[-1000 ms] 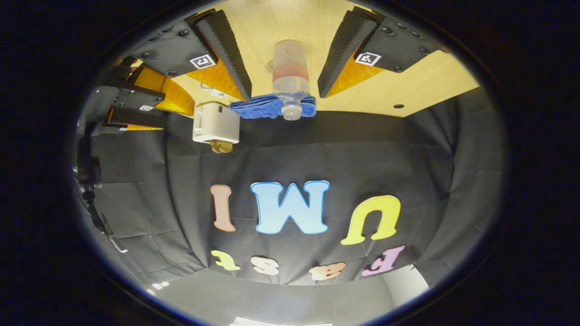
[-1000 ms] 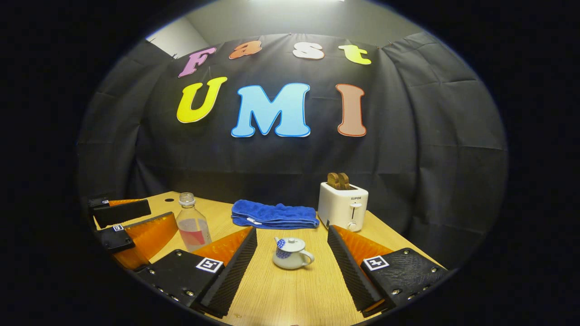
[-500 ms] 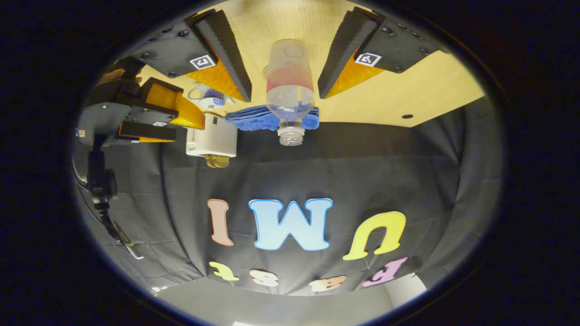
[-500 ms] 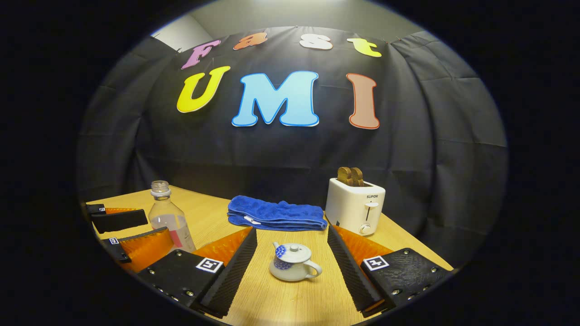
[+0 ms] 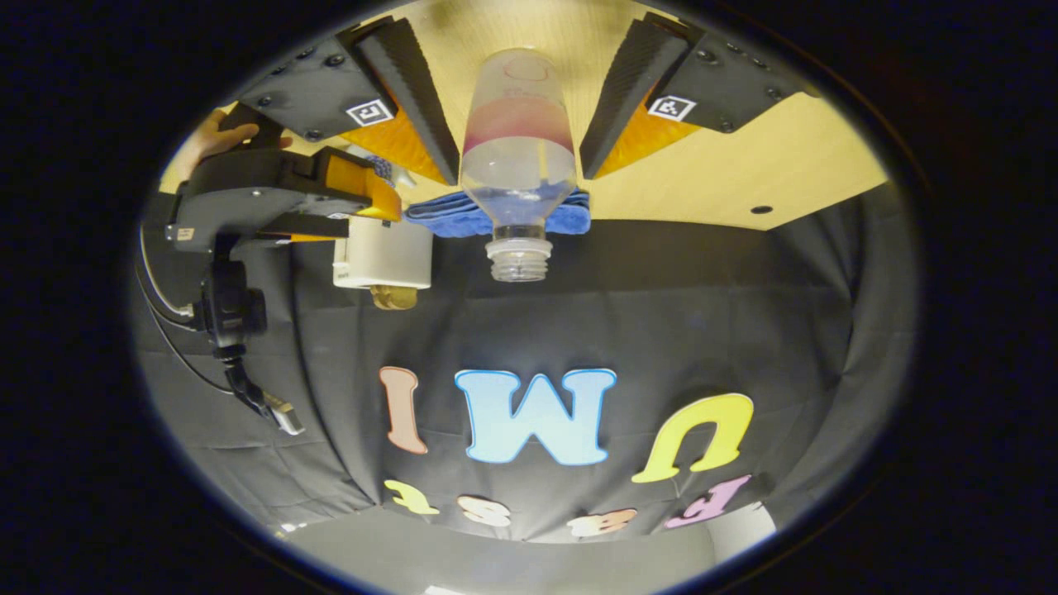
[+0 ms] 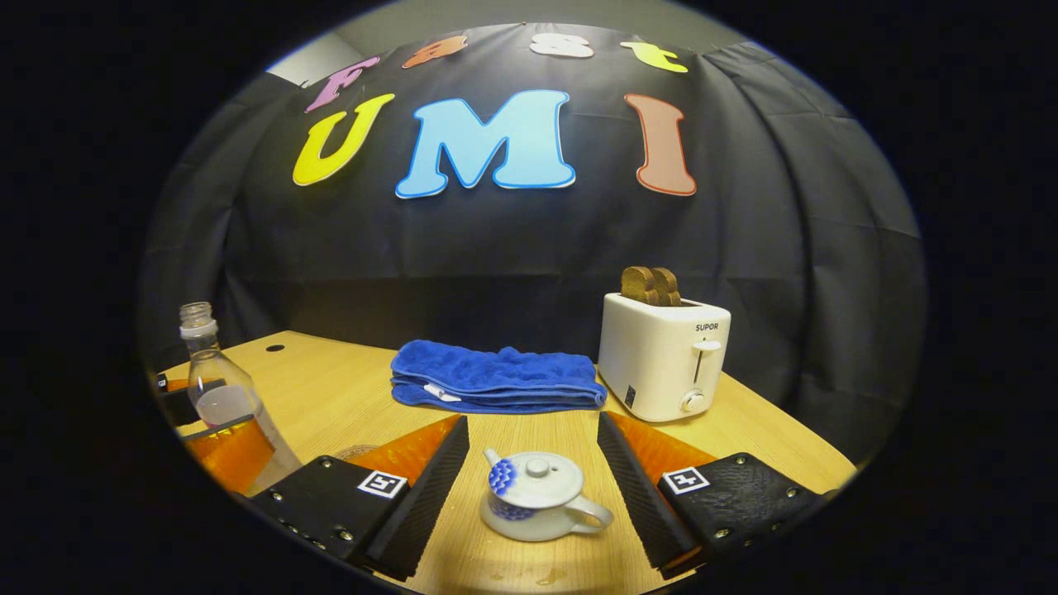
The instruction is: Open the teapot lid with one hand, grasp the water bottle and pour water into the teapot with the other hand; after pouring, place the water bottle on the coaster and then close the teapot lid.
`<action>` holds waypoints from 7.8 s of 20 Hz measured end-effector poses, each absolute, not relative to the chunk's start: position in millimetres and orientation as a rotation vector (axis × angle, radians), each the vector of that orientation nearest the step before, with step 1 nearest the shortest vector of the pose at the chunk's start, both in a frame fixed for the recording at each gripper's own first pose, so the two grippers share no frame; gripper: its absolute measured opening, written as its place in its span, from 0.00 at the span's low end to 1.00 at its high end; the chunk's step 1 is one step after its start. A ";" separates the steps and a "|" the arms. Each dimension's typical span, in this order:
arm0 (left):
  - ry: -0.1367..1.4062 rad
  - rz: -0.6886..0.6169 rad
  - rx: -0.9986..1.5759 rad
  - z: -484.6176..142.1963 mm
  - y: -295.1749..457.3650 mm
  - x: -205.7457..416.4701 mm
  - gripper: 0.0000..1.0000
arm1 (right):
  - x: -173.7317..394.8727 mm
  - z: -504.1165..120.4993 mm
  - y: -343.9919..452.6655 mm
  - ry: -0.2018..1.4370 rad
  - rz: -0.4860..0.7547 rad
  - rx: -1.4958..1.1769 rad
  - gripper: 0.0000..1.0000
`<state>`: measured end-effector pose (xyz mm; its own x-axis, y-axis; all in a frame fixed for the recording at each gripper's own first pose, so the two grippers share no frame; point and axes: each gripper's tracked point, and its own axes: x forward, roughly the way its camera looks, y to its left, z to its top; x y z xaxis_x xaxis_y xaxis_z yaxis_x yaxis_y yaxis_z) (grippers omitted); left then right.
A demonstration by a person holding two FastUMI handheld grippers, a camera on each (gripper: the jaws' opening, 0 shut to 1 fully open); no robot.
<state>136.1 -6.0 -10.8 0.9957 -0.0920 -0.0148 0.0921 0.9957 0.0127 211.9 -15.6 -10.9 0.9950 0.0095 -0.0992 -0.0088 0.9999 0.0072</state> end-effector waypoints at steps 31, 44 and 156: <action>0.055 -0.117 -0.013 -34.3 -10.6 150.4 1.00 | 261.0 -37.5 -13.2 0.191 0.001 0.013 0.27; 0.060 -0.120 -0.014 -34.8 -10.8 150.6 1.00 | 264.1 -36.2 -13.6 0.174 0.013 0.044 0.18; 0.056 -0.220 2.496 19.8 -125.5 275.9 0.84 | 189.4 6.8 -153.4 0.094 -0.138 0.147 0.07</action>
<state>275.9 -125.5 19.8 0.9852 -0.0116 -0.1713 0.0926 -0.8042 0.5871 189.4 -153.4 6.8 0.9861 -0.1303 -0.1035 0.1441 0.9797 0.1397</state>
